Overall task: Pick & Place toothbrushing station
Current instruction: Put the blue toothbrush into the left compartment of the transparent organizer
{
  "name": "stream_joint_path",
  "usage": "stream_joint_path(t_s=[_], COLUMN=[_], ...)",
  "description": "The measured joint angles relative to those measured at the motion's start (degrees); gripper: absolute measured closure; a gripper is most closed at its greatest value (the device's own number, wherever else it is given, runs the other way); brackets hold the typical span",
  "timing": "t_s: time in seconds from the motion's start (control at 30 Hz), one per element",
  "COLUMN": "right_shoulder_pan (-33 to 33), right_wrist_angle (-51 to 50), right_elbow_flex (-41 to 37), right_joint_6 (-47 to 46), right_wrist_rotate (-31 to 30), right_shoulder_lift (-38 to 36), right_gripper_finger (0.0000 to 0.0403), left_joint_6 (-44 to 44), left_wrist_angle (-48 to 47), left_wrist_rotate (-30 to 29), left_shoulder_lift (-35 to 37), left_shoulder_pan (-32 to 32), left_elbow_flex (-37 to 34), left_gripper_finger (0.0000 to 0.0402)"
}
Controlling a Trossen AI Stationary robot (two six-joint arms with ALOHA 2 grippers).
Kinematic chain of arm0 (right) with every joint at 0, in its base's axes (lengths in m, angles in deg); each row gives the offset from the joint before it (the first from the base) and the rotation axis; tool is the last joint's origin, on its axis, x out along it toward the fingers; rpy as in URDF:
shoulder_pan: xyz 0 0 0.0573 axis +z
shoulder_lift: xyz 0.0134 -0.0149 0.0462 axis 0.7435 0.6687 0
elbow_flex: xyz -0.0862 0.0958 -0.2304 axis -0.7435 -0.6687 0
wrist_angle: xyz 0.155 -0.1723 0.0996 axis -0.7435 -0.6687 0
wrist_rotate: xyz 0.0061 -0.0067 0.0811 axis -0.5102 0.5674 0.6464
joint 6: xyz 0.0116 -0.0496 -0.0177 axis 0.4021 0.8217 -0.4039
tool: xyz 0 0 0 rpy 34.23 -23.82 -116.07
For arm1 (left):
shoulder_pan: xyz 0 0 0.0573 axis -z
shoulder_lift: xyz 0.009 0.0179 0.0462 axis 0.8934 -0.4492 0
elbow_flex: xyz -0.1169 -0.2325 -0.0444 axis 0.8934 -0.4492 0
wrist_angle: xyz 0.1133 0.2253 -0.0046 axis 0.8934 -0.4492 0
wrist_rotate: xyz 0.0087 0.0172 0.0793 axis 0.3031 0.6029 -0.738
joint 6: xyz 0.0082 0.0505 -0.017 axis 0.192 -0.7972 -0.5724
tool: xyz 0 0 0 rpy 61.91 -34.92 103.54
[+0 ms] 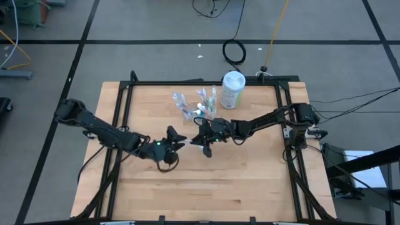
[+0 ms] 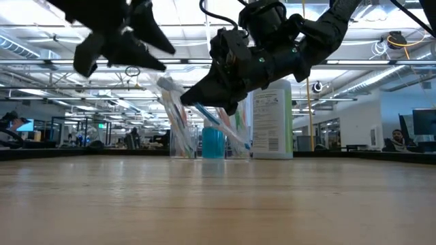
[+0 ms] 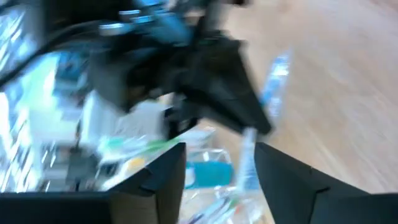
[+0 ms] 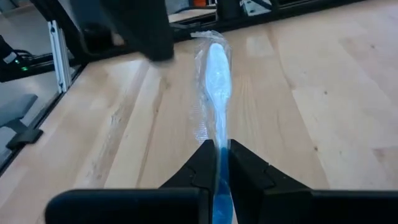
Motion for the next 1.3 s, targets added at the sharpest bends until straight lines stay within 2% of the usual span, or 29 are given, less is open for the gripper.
stream_joint_path(t_s=[0.07, 0.13, 0.37, 0.5, 0.6, 0.73, 0.83, 1.03, 1.17, 1.3], right_shoulder_pan=[0.0, 0.0, 0.7, 3.3, 5.7, 8.8, 10.2, 10.4, 10.0, 9.8], right_wrist_angle=[-0.1, 0.2, -6.2, -10.1, -11.0, -9.3, -5.0, 6.9, 13.4, 13.5], right_elbow_flex=[0.0, 0.0, 0.0, 0.0, 0.0, 0.0, 0.0, 0.0, 0.0, 0.0], right_joint_6=[0.0, 0.0, 3.9, 10.0, 16.9, 24.3, 26.5, 26.1, 26.4, 26.2], right_wrist_rotate=[0.0, 0.0, -0.5, -6.5, -13.0, -18.4, -22.3, -24.4, -24.1, -24.0], right_shoulder_lift=[0.0, -0.1, -5.4, -9.0, -10.7, -11.7, -11.6, -11.6, -11.7, -11.6], right_gripper_finger=[0.0384, 0.0384, 0.0383, 0.0383, 0.0383, 0.0383, 0.0383, 0.0383, 0.0383, 0.0383], left_joint_6=[4.2, 7.0, 10.4, 12.5, 19.2, 25.7, 27.2, 25.8, 32.3, 35.6], left_wrist_angle=[-1.5, -4.2, -9.6, -10.9, -12.6, -10.5, -3.0, 24.7, 37.6, 40.1], left_wrist_rotate=[-5.4, -7.9, -5.3, -4.5, 1.0, 16.0, 22.4, 24.3, 25.2, 28.2], left_shoulder_lift=[0.0, 0.1, 6.7, 12.8, 18.9, 24.6, 26.0, 24.7, 21.8, 18.8], left_shoulder_pan=[1.8, 3.4, 6.2, 4.0, 0.9, -5.7, -9.5, -13.2, -13.9, -13.9], left_elbow_flex=[1.6, 3.6, 7.1, 7.1, 6.3, 0.7, -6.6, -19.0, -21.0, -20.1], left_gripper_finger=[0.0194, 0.0182, 0.0174, 0.0178, 0.0178, 0.0178, 0.0178, 0.0178, 0.0178, 0.0178])
